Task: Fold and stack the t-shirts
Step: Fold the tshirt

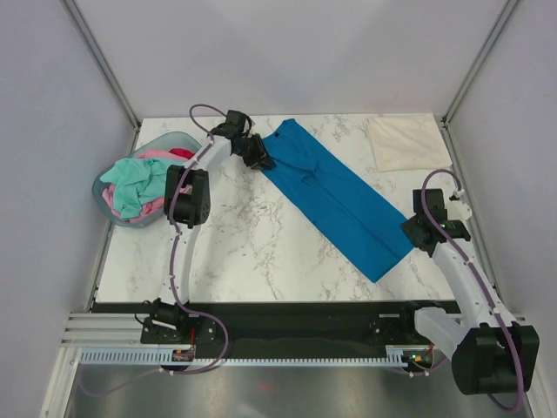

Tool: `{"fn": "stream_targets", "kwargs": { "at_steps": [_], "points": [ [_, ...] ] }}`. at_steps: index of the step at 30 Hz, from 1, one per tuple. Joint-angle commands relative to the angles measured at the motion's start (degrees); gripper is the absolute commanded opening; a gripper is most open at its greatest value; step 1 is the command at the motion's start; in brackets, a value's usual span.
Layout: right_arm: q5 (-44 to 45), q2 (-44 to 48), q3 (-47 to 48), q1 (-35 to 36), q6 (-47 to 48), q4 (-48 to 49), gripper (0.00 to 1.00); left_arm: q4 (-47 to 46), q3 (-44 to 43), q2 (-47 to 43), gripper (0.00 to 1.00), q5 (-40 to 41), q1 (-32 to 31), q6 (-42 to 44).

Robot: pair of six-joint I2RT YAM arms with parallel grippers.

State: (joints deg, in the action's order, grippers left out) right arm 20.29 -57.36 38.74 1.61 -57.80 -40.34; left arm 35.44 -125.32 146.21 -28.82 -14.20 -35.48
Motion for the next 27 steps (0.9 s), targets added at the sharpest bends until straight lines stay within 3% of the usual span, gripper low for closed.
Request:
{"fn": "stream_targets", "kwargs": {
  "at_steps": [1, 5, 11, 14, 16, 18, 21, 27],
  "points": [
    [-2.27, 0.94, 6.69, -0.20, 5.05, 1.04, 0.33, -0.20, 1.12, -5.84, 0.32, 1.30, 1.10, -0.55],
    [-7.36, -1.25, 10.65, -0.20, 10.50, 5.00, 0.35, -0.20, 7.97, -12.95, 0.33, 3.93, 0.23, 1.46],
    [-16.50, -8.02, 13.90, -0.20, 18.14, 8.17, 0.36, -0.81, 17.73, -21.05, 0.30, 6.05, -6.54, 2.27],
    [-19.85, -9.61, 15.04, -0.20, 21.66, 8.61, 0.35, -4.74, 23.26, -24.39, 0.26, 5.61, -10.84, 0.77],
    [-20.21, -9.52, 15.66, -0.29, 22.99, 8.52, 0.35, -6.87, 27.29, -26.67, 0.19, 5.96, -14.27, -1.06],
    [-20.21, -9.00, 16.36, -0.20, 24.31, 8.61, 0.35, -11.08, 29.59, -27.56, 0.08, 5.18, -17.60, -2.39],
    [-22.75, -8.73, 17.51, -0.20, 25.54, 8.61, 0.35, -15.21, 32.24, -27.65, 0.02, 5.44, -21.64, -5.03],
    [-25.92, -8.38, 17.77, -0.20, 26.60, 8.70, 0.34, -17.42, 30.22, -22.73, 0.02, 5.70, -27.54, -7.23]
  ]
}}
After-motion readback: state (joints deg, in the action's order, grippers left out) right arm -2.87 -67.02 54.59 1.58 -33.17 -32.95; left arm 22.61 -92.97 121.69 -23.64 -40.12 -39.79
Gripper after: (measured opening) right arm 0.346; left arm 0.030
